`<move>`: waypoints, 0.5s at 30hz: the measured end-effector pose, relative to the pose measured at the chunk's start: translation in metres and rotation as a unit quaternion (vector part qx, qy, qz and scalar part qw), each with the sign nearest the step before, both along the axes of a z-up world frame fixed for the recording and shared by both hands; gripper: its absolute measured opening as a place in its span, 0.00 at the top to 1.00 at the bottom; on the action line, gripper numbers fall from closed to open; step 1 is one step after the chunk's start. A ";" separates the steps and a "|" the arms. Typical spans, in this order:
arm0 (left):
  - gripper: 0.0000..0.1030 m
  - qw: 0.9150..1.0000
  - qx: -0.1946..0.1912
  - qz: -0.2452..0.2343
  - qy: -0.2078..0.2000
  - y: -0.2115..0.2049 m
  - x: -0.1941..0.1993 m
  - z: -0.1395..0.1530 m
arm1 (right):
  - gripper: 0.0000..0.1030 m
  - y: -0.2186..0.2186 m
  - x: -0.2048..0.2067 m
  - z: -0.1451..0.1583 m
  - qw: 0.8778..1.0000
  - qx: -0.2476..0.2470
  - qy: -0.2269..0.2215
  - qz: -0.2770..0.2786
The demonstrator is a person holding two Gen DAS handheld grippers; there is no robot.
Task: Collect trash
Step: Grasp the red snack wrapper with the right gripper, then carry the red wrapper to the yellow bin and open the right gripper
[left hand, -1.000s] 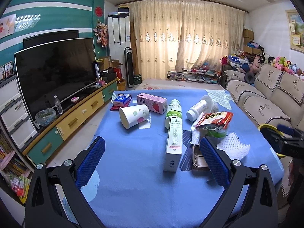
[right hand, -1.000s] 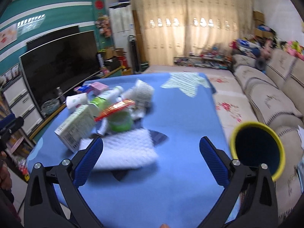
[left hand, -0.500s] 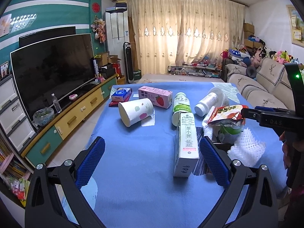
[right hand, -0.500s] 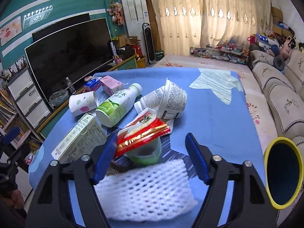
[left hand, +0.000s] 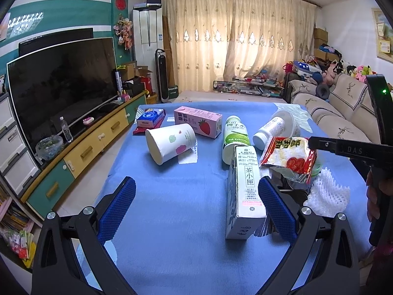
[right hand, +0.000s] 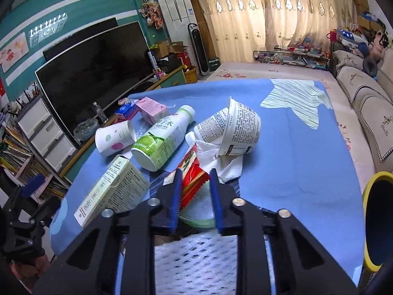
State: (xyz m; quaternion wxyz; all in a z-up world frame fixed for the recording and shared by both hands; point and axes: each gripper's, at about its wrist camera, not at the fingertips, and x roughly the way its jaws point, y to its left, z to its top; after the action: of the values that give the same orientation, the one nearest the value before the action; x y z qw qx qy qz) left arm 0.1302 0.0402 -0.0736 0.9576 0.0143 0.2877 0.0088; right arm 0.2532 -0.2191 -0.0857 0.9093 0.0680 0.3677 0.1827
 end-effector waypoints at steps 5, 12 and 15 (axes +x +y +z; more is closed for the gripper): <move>0.05 1.000 -0.003 0.002 0.003 -0.001 0.003 -0.002 | 0.87 0.007 -0.007 0.009 1.000 -0.008 -0.026 0.007; 0.05 1.000 -0.004 -0.001 0.001 -0.001 0.005 -0.001 | 0.98 0.012 -0.017 0.034 0.998 0.002 -0.064 0.018; 0.05 1.000 -0.008 -0.007 0.001 -0.003 0.004 -0.001 | 0.98 0.012 -0.025 0.047 0.997 0.001 -0.081 0.021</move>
State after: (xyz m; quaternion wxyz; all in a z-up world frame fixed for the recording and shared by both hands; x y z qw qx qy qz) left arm 0.1345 0.0369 -0.0743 0.9574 0.0089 0.2886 0.0003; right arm 0.2285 -0.2069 -0.0388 0.9321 0.0464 0.2940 0.2067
